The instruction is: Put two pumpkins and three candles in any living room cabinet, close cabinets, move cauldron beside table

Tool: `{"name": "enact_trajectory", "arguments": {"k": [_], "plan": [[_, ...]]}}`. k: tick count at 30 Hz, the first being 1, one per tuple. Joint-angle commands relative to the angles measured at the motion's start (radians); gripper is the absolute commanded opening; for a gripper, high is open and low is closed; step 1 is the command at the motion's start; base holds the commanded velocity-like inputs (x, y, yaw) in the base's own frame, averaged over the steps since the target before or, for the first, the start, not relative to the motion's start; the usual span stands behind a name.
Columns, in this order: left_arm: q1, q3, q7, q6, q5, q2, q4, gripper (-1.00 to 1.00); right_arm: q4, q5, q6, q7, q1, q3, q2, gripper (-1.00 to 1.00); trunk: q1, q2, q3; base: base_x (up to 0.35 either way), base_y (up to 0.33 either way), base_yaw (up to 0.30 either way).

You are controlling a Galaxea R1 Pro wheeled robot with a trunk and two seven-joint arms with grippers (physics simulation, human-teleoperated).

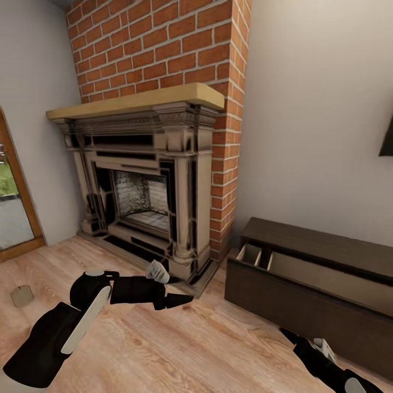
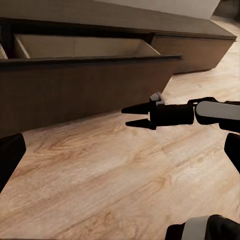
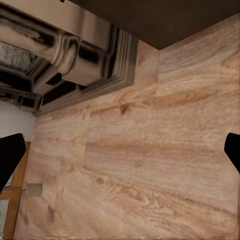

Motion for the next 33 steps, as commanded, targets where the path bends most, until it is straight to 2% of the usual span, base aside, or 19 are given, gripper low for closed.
{"name": "enact_trajectory", "arguments": {"k": [1, 12, 19, 25, 33], "plan": [[-0.001, -0.001, 0.000, 0.005, 0.003, 0.001, 0.000, 1.00, 0.000, -0.007, 0.008, 0.001, 0.000, -0.003, 0.000, 1.00, -0.001, -0.001, -0.001, -0.189, -0.228, 0.291], [-0.001, -0.001, 0.000, 0.003, 0.004, 0.001, 0.001, 1.00, 0.000, -0.005, 0.008, 0.000, -0.001, -0.001, 0.004, 1.00, -0.001, -0.001, -0.001, -0.076, -0.087, 0.284], [-0.001, 0.000, 0.000, 0.005, 0.004, 0.000, 0.001, 1.00, 0.000, 0.001, 0.008, -0.001, 0.000, 0.004, 0.013, 1.00, -0.001, -0.001, -0.001, -0.003, -0.004, 0.082], [-0.001, 0.001, 0.000, 0.007, 0.003, 0.000, 0.001, 1.00, 0.000, 0.016, -0.015, -0.001, -0.001, 0.018, 0.023, 1.00, -0.024, 0.041, 0.018, 0.000, 0.000, 0.028], [-0.002, 0.004, 0.017, 0.009, 0.000, 0.000, 0.003, 1.00, 0.000, 0.018, -0.037, 0.001, -0.001, 0.026, 0.025, 1.00, -0.054, 0.097, 0.043, 0.000, 0.000, 0.215]]}}
